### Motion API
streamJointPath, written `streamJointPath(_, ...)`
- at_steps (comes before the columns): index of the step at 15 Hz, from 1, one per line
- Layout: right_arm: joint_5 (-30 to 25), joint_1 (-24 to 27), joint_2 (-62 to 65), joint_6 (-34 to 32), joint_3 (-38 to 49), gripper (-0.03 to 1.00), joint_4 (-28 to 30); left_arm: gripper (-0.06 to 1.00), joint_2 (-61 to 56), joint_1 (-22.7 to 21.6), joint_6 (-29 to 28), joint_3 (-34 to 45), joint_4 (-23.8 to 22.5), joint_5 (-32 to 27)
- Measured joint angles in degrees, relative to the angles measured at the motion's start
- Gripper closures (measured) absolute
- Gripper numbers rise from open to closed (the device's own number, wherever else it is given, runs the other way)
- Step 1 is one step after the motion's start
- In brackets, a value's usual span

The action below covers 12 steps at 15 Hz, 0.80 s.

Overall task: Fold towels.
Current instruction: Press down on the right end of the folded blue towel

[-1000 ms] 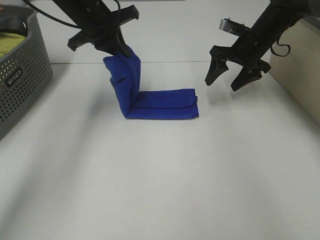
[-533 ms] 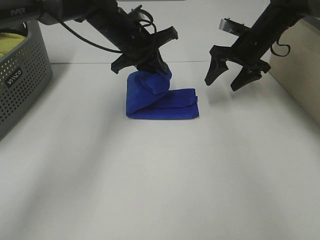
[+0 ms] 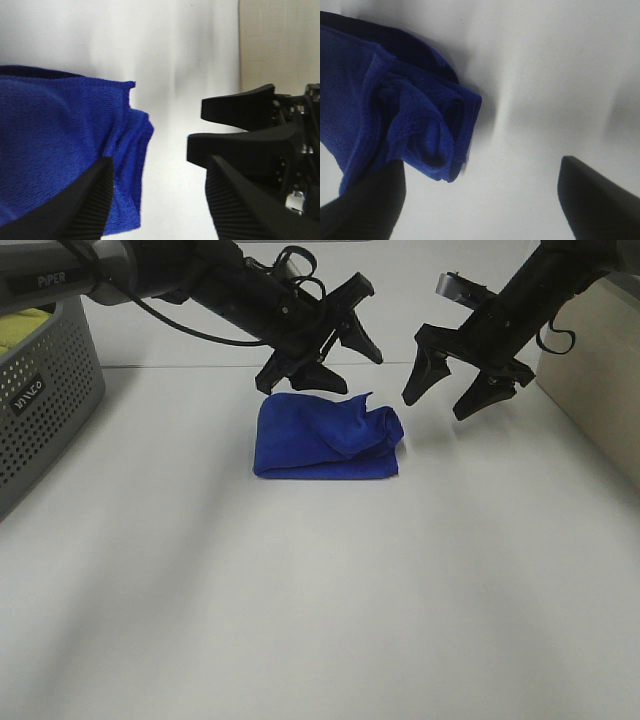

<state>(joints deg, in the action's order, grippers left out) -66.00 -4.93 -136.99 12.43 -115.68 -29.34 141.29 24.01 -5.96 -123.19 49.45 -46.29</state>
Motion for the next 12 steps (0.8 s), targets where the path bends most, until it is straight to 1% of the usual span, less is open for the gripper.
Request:
streamJointPath(3,-2.1,0.0,0.0,0.2,0.0,0.16,-4.5,0.38,0.0,-1.3,3.1,-1.3,1.9,0.5)
streamJointPath(4,-3.0,0.0,0.0,0.7,0.0,0.16,-6.8,0.38,0.0,-2.6,4.0,-2.5,2.1,-0.2)
streamJointPath(7,-3.3,0.0,0.0,5.6,0.0,0.16,-16.4,0.38,0.0,-8.0,7.7,-6.1,1.7,-4.2)
streamJointPath(10,-3.3,-0.9,0.1,7.4,0.0,0.16,-22.7,0.38,-0.1,-12.7,8.9,-6.7,-1.7,-8.1)
streamJointPath(12,-3.3,-4.4,0.3,8.6,0.0,0.16,-23.9,0.38,-0.1,-14.4,8.9,-6.7,-4.1,-9.6)
